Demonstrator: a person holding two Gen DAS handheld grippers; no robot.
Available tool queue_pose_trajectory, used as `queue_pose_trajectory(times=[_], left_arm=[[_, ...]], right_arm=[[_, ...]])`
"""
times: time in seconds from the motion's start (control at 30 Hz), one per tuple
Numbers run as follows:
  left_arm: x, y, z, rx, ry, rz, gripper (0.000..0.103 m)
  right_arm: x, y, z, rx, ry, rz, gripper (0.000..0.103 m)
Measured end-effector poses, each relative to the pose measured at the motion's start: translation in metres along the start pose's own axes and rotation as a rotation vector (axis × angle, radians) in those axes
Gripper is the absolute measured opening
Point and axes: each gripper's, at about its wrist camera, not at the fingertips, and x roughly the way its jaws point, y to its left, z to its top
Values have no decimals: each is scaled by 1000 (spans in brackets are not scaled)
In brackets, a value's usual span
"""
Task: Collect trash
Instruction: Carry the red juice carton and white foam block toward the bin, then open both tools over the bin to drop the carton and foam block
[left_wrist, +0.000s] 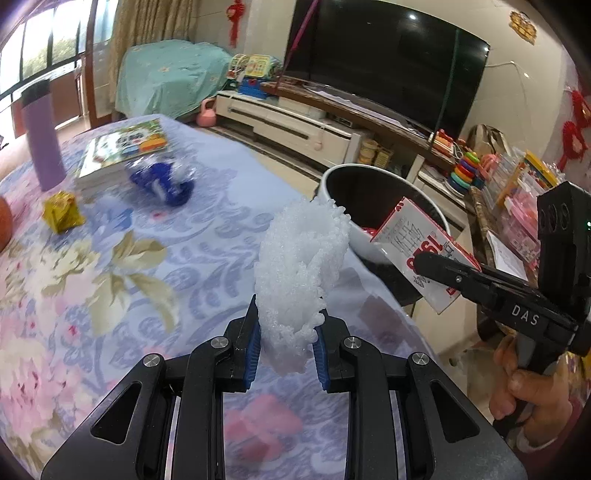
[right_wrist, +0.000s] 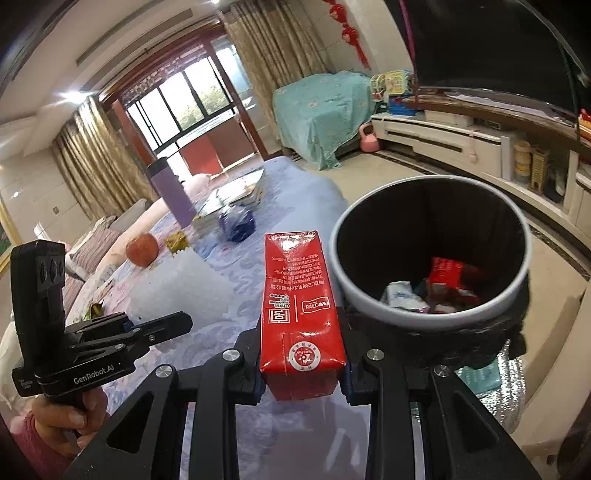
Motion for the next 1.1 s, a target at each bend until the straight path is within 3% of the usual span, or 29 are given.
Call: queue_pose_trajectory(times=[1.1], left_arm=[[51, -76, 55, 136, 28, -60, 23]], right_arm=[[-21, -70, 31, 81, -61, -83, 30]])
